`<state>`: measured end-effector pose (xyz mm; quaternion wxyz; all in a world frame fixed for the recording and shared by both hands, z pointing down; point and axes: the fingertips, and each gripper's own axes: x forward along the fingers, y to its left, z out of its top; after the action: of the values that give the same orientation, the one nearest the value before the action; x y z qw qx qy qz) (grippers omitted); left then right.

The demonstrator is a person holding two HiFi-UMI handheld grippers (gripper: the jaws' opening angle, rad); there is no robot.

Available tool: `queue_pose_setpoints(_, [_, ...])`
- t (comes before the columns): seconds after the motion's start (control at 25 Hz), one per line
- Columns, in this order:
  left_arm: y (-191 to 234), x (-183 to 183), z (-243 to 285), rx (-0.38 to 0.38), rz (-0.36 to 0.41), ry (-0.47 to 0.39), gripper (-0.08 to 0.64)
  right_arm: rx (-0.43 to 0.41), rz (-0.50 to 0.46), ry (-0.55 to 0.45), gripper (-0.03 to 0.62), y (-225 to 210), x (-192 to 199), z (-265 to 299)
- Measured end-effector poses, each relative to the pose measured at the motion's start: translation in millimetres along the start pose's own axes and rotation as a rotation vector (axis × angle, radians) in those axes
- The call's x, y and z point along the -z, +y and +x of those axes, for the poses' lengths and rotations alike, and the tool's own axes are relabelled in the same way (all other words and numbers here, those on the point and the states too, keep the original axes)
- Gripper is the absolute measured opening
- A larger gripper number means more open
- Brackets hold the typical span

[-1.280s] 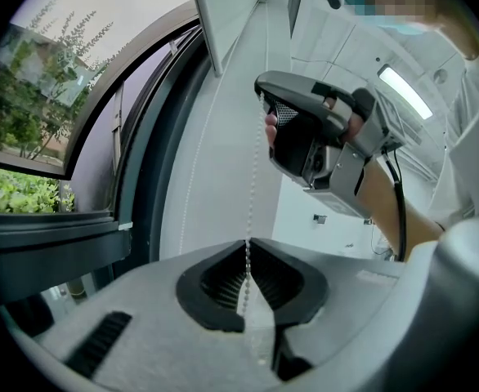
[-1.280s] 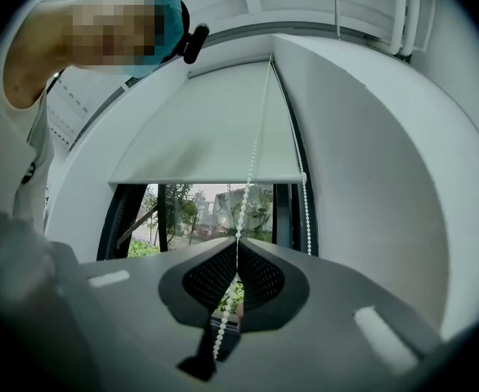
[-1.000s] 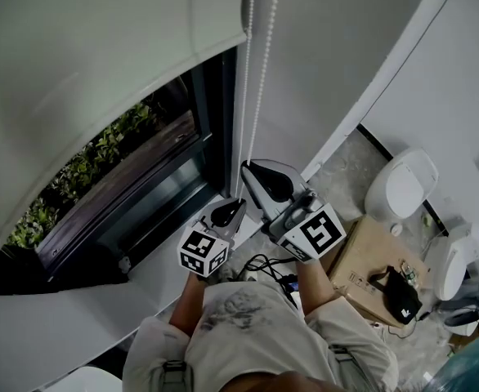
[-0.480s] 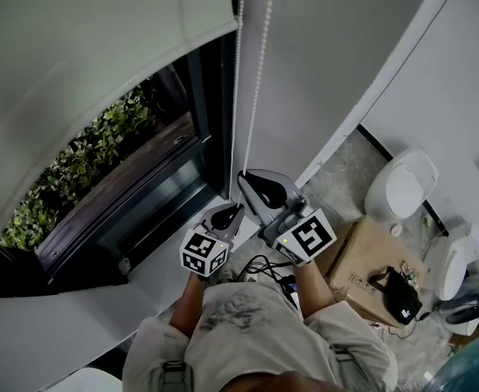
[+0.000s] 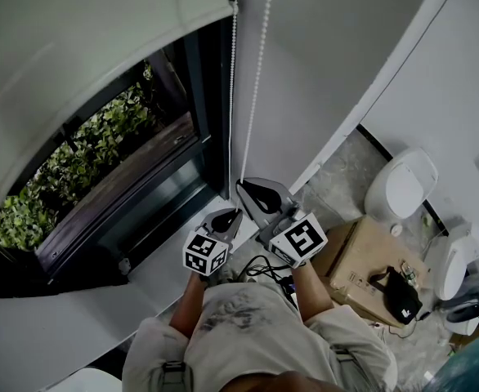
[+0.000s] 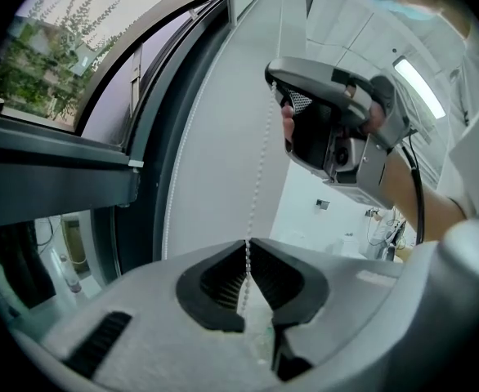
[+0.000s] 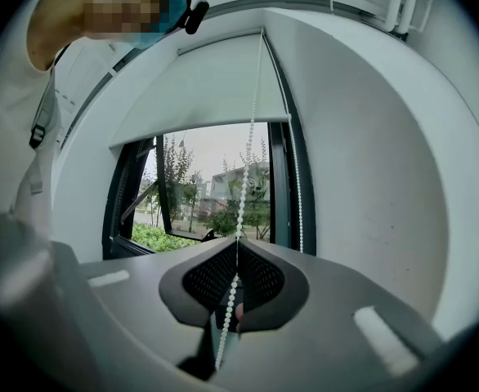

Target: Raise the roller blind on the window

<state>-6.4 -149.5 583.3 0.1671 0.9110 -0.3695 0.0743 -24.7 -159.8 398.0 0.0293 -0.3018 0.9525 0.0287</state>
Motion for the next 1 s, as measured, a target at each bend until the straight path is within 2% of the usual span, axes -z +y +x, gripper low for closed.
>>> queue_pose_setpoints(0.28, [2,22,2,0.006,-0.021,0.019,0.023,0.004,0.017,0.028,0.009,2,21,-2])
queue_pose_setpoints(0.6, [-7,20,-3,0.028,0.001,0.026,0.028,-0.001,0.014,0.027,0.010,4,19,-2])
queue_pose_setpoints(0.8, [-10,2,-14,0.015,0.010,-0.001,0.056,0.000,0.013,0.027,0.011,3,17,-3])
queue_pose_setpoints(1.0, [-4,-39,-35,-0.023,0.024,-0.064,0.077,0.005,0.012,0.027,0.011,1,17,-4])
